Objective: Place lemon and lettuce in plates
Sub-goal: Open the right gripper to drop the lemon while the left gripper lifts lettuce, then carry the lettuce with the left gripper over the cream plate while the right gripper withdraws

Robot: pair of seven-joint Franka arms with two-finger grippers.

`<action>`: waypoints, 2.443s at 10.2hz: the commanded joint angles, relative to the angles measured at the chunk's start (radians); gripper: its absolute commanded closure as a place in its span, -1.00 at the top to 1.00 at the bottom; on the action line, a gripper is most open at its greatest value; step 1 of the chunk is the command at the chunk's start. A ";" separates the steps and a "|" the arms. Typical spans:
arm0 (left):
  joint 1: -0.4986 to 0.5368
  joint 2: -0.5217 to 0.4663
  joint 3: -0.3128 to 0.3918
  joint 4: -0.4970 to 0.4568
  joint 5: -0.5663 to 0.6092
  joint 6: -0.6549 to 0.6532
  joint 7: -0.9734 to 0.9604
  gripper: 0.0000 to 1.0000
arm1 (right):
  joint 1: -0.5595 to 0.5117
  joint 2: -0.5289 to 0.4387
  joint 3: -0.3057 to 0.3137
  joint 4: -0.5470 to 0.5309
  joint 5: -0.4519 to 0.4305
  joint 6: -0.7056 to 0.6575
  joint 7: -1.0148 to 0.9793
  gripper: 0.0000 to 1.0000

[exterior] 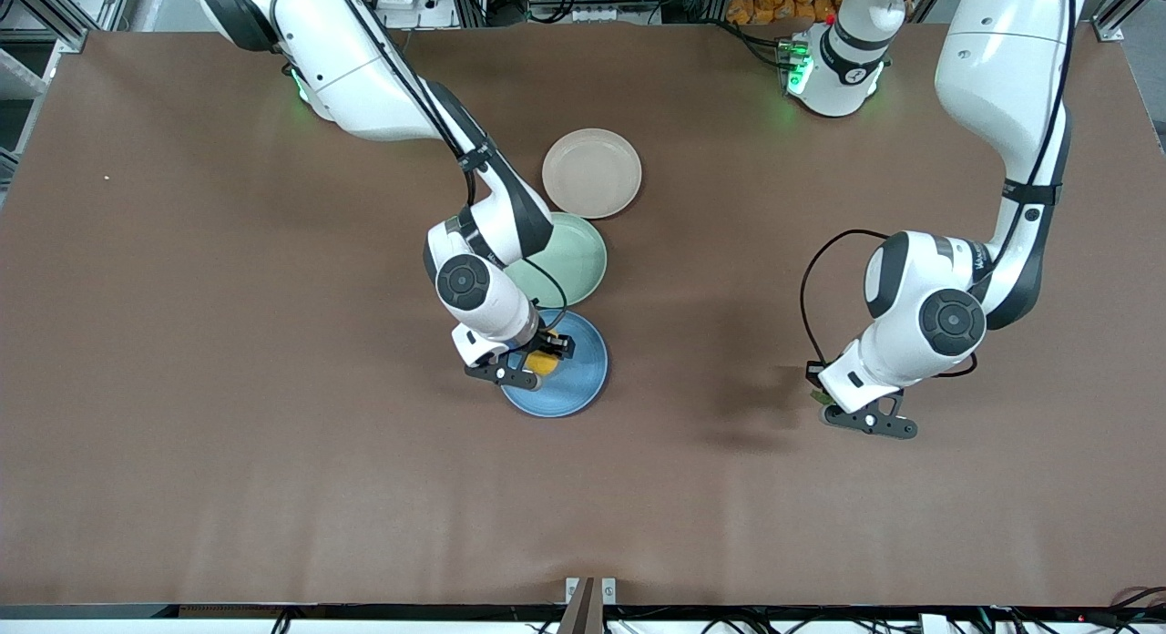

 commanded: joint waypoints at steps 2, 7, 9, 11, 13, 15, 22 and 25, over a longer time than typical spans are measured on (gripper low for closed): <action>0.003 -0.120 -0.057 -0.139 -0.003 -0.013 -0.116 -1.00 | -0.020 -0.002 0.005 0.046 0.012 -0.017 0.004 1.00; 0.003 -0.337 -0.253 -0.513 -0.017 0.172 -0.442 -1.00 | -0.188 -0.037 0.000 0.312 0.004 -0.630 -0.138 1.00; -0.002 -0.332 -0.419 -0.521 -0.009 0.163 -0.683 -1.00 | -0.291 -0.091 -0.003 0.320 0.001 -0.770 -0.287 1.00; -0.017 -0.330 -0.520 -0.518 -0.006 0.151 -0.816 -1.00 | -0.365 -0.122 -0.022 0.319 -0.032 -0.876 -0.362 1.00; -0.095 -0.330 -0.544 -0.509 -0.005 0.105 -0.911 -1.00 | -0.400 -0.154 -0.026 0.314 -0.141 -0.924 -0.450 1.00; -0.204 -0.322 -0.544 -0.504 -0.005 0.099 -1.030 -1.00 | -0.437 -0.177 -0.027 0.305 -0.244 -0.944 -0.537 1.00; -0.397 -0.195 -0.544 -0.448 -0.003 0.097 -1.189 -1.00 | -0.587 -0.287 -0.029 0.299 -0.322 -1.008 -0.769 1.00; -0.401 -0.131 -0.542 -0.405 0.021 0.097 -1.189 -1.00 | -0.571 -0.443 -0.026 0.247 -0.327 -1.021 -0.759 1.00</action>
